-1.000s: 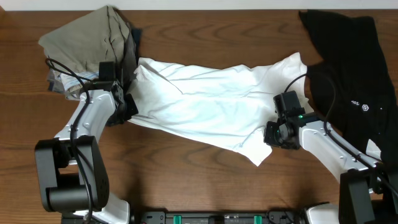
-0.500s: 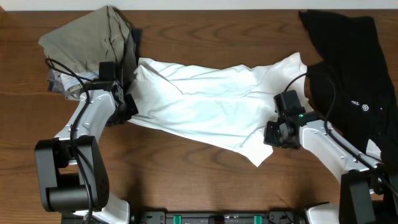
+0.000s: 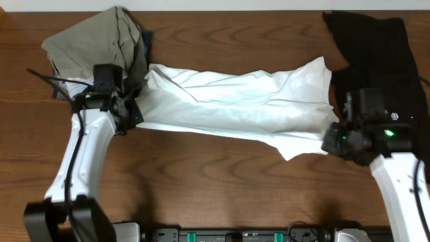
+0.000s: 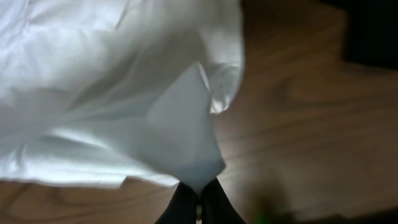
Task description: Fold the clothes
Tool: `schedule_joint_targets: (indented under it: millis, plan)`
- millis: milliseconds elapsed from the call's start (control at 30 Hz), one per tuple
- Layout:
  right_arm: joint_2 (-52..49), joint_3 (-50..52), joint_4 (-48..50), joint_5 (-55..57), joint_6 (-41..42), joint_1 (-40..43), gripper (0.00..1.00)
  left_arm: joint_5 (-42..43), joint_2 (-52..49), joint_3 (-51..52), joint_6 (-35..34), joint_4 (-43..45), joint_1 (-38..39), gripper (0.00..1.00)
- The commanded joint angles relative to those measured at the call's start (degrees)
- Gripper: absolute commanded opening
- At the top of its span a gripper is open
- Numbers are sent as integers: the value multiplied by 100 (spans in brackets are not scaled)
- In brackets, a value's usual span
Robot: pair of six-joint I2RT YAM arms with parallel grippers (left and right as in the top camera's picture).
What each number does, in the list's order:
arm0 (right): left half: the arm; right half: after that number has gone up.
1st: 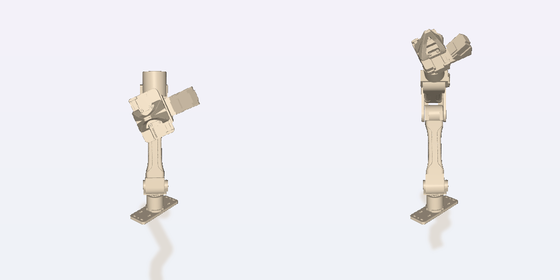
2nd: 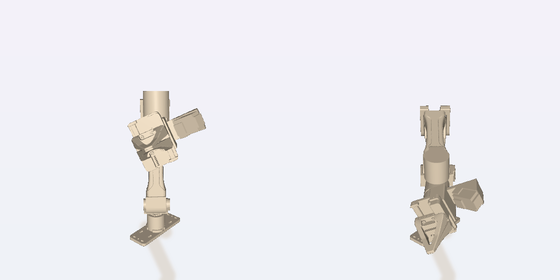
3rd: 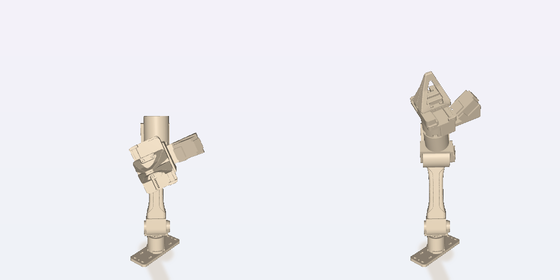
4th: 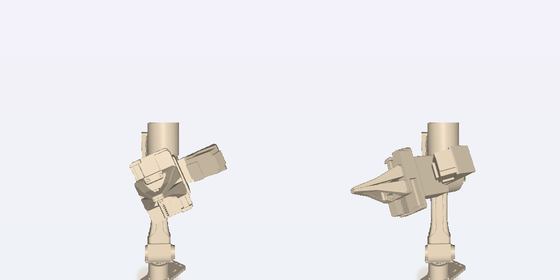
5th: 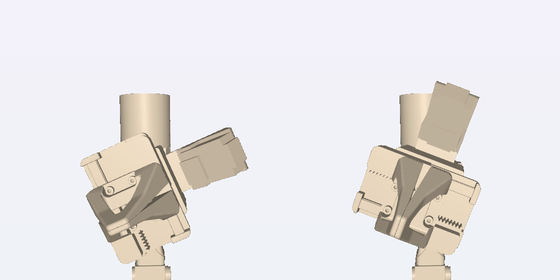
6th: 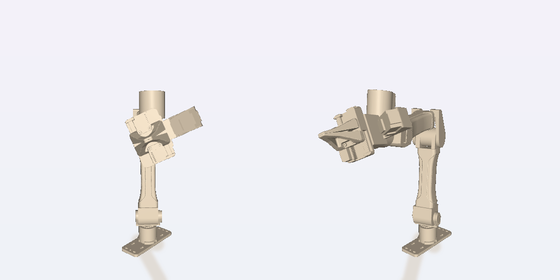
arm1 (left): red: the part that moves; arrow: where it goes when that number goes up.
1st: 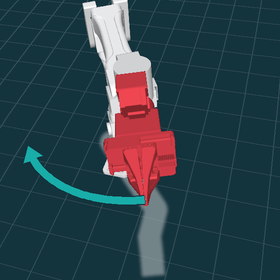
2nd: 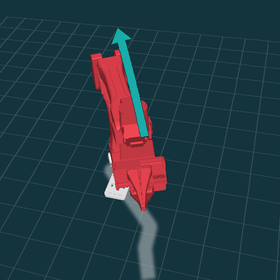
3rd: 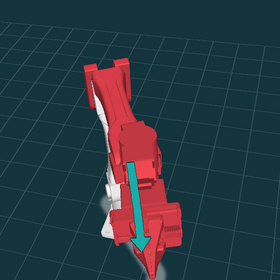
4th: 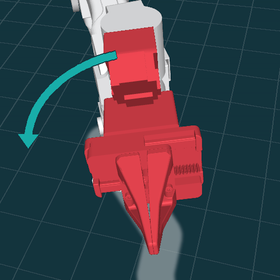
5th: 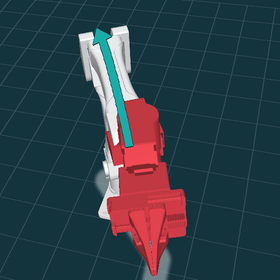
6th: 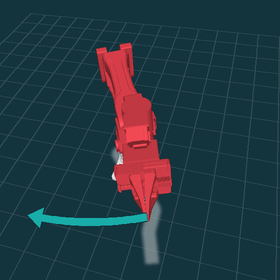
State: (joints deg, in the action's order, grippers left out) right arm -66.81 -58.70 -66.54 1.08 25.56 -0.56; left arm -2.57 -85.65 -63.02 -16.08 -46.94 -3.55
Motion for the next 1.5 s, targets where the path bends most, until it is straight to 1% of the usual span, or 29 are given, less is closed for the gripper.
schedule_joint_targets:
  millis: [0, 133, 300, 433, 600, 900, 1133, 1333, 1467]
  plan:
    - [310, -219, -195, 107, -299, 382, 1, -114, 273, -107, 79, -197, -31, 6]
    - [470, -389, -531, 59, -597, 831, 1, -111, 544, -107, 76, -448, -28, 6]
    - [520, -562, -702, -212, -979, 1086, 1, -109, 920, -107, 74, -785, -28, 6]
    - [431, -575, -387, -568, -1134, 1088, 1, -109, 1161, -107, 74, -826, -28, 6]
    - [-13, -575, 59, -584, -1231, 1088, 1, -83, 1104, -107, 72, -525, -22, 6]
    - [-1088, -575, 973, -568, -1364, 1088, 1, -31, 535, -101, 74, 511, -22, 6]
    - [-1729, -575, 1556, -608, -1445, 1088, 1, 678, -330, -101, 76, 1679, 33, 6]
    - [-2216, -575, 2100, -662, -1537, 1062, 1, 686, -1040, -101, 98, 2553, 286, 6]
    - [-2455, -575, 2636, -809, -1537, 1060, 1, 684, -1373, -101, 98, 2887, 389, 6]
